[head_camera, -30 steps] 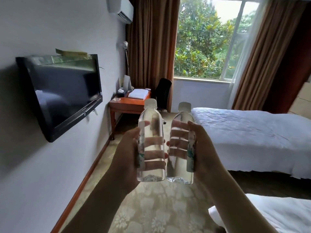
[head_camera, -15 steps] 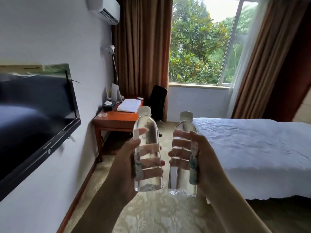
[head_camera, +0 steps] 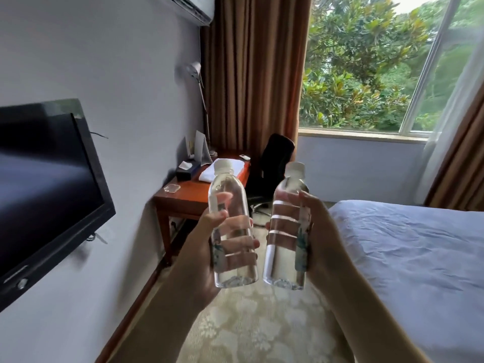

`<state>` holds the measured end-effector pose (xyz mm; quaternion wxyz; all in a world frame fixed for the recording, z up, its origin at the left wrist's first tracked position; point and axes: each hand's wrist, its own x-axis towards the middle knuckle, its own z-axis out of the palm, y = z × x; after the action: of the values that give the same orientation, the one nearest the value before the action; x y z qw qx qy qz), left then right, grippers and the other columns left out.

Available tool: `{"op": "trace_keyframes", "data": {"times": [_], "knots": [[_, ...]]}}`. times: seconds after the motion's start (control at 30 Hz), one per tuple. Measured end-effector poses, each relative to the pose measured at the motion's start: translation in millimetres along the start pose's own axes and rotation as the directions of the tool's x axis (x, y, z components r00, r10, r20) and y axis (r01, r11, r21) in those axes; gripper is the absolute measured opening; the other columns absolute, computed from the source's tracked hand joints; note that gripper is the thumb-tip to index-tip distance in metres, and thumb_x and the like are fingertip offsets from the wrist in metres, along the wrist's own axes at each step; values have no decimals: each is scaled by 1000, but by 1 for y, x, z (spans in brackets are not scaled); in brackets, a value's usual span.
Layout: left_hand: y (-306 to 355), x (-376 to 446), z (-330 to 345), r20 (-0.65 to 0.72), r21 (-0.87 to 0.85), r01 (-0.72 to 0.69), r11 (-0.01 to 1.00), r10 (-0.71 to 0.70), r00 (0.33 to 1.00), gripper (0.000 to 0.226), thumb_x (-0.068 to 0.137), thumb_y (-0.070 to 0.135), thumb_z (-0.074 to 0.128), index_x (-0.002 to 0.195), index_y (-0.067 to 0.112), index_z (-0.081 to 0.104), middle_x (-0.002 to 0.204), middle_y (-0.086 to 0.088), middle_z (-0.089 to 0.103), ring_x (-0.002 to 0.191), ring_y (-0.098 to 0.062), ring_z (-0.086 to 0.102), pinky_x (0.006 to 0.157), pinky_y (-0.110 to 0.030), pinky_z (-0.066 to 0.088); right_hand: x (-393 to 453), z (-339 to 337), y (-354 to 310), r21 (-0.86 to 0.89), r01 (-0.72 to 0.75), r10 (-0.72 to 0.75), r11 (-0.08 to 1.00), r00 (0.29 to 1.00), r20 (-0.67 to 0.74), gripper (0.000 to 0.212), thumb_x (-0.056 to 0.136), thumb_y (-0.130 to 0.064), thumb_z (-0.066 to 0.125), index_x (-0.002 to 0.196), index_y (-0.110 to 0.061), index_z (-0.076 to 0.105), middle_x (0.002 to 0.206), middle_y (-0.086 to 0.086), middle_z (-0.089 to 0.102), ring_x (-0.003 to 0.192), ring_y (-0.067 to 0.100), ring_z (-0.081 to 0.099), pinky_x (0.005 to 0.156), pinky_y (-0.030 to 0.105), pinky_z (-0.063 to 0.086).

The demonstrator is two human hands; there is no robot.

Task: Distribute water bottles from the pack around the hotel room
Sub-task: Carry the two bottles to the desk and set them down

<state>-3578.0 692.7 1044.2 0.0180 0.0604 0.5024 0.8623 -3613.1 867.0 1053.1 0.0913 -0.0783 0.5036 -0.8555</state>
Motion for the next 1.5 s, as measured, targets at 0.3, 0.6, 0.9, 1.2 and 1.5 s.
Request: {"op": "trace_keyframes", "data": {"times": [0.3,0.6,0.9,1.2,1.5], "knots": [[-21,210,-33,-25,25,17,1000,-16,1000,78,62,44,71,133,17,55,95,-14,71,70,-27,72,55,-37,55,199,-46,-13,25,16,-16,1000,1000,-1,18,82,-30,62,88,-15,69,67,0,62,58,17,60,58,30,51],[-19,452,-49,178,-6,-22,1000,23,984,61,68,40,70,126,29,56,84,-4,59,57,-16,55,49,-29,51,415,-92,-42,-151,55,-77,987,987,-144,35,82,-38,64,105,-13,67,80,6,68,71,24,65,77,43,53],[-31,631,-57,25,95,-59,994,57,998,56,73,45,63,125,23,63,103,-11,72,76,-28,72,60,-39,57,596,-158,-64,-21,22,-24,1000,994,-106,19,88,-28,59,95,-13,68,72,5,65,62,21,61,57,30,54],[-68,785,-67,-269,235,-92,968,156,950,28,82,47,52,95,34,74,87,-2,74,75,-25,70,66,-41,59,807,-226,-58,38,-57,46,998,967,252,12,79,-17,58,90,-17,63,69,-4,55,52,7,53,46,20,46],[-57,858,-143,-550,286,-131,949,274,789,42,88,32,62,121,6,58,96,-14,72,89,-29,71,70,-35,59,955,-185,-8,-193,-56,138,980,885,445,39,81,-28,60,116,-12,63,84,0,72,79,21,70,68,35,57]]}}
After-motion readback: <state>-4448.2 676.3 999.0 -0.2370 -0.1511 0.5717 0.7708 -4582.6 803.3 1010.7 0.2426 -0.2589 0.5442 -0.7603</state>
